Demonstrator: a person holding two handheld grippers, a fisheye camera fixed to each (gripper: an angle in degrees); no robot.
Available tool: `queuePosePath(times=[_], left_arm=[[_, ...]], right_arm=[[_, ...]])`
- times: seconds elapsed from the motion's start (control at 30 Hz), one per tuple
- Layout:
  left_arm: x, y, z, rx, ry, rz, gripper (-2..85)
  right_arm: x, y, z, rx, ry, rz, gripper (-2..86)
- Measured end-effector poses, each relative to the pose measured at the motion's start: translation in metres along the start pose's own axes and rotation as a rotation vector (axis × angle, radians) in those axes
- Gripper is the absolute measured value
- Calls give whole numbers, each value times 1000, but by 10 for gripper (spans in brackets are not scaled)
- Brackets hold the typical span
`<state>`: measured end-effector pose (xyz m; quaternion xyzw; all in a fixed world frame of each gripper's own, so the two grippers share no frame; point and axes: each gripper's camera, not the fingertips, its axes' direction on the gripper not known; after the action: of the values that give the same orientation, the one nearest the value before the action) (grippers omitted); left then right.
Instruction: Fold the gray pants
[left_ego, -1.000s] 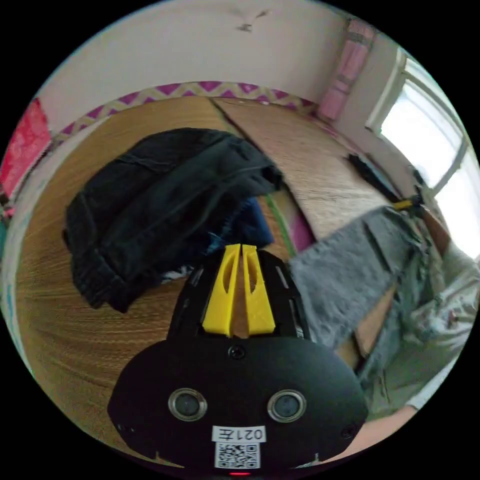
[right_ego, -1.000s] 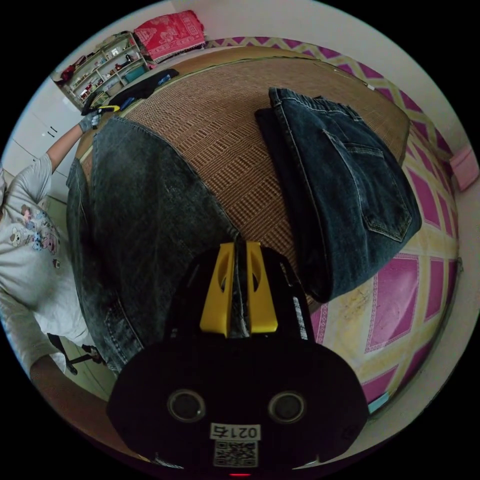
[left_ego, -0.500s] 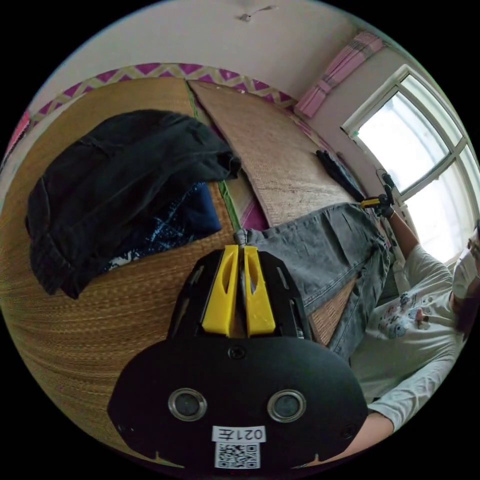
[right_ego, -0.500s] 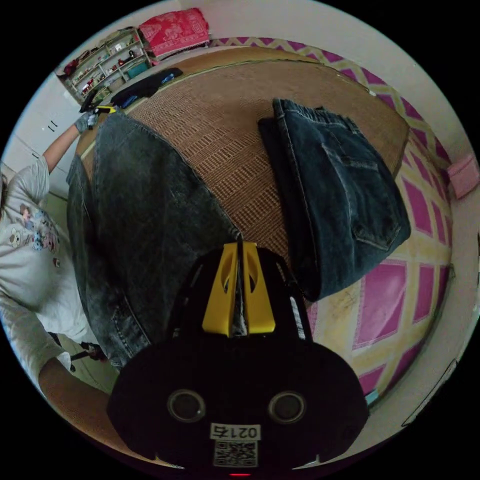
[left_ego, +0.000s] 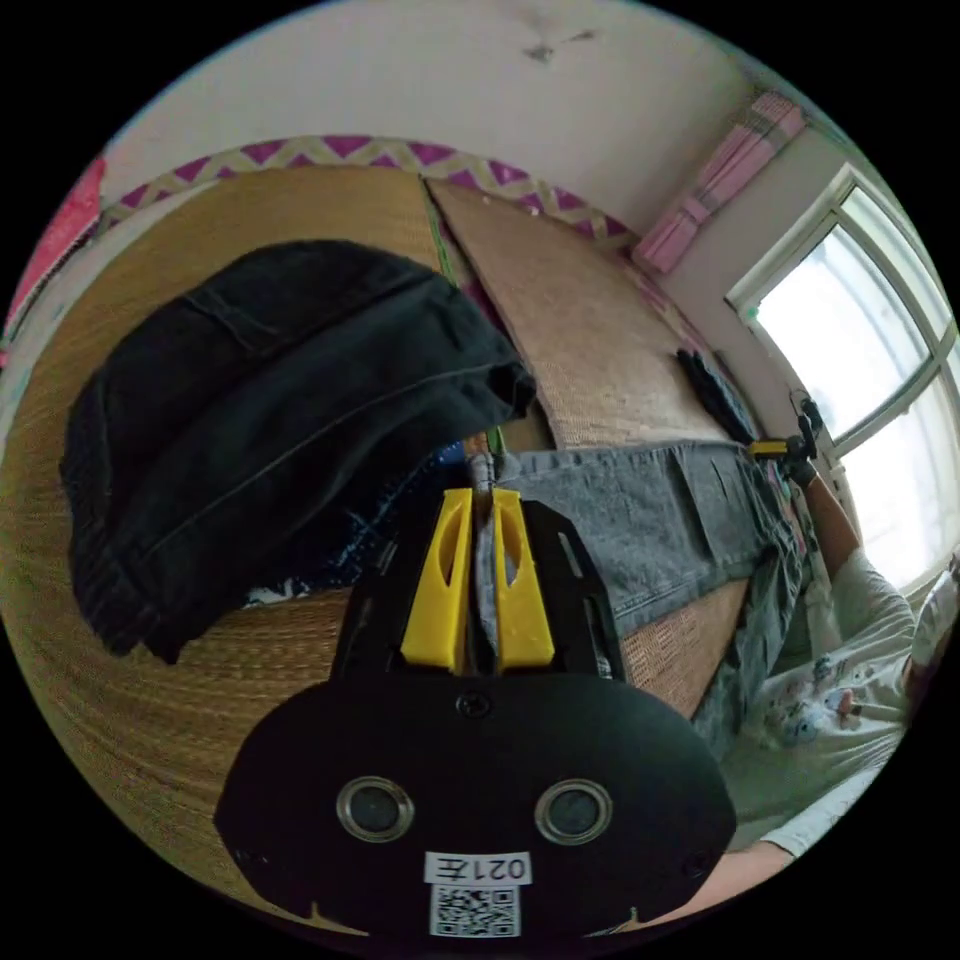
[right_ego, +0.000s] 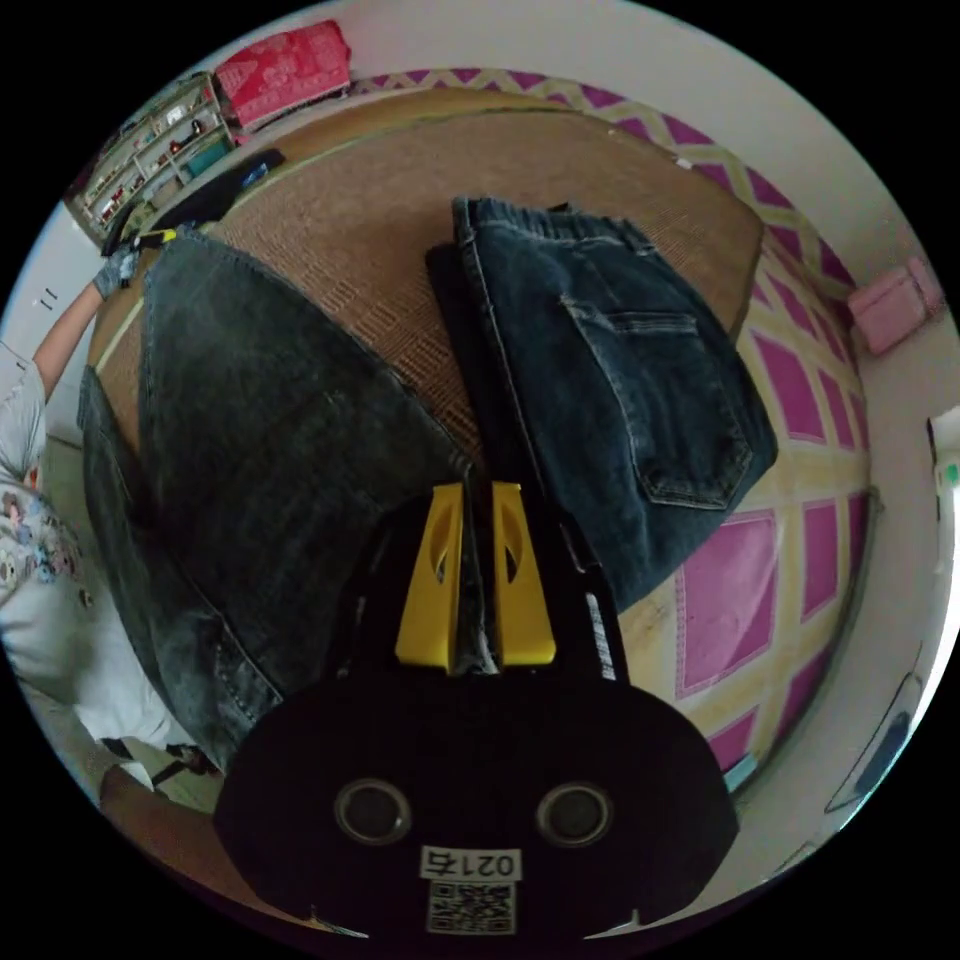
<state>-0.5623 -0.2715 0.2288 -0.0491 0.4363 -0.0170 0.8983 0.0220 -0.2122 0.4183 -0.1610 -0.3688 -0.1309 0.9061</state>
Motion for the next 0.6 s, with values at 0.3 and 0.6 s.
queuePosePath(times=[0.3,0.6], left_arm=[[58,135,-107,130,84,168,67],[121,272,-110,14,32,163,100]], right_arm=[[-89,166,-102,209,-138,-117,81],[-171,230,-94,171,-169,-209,81]])
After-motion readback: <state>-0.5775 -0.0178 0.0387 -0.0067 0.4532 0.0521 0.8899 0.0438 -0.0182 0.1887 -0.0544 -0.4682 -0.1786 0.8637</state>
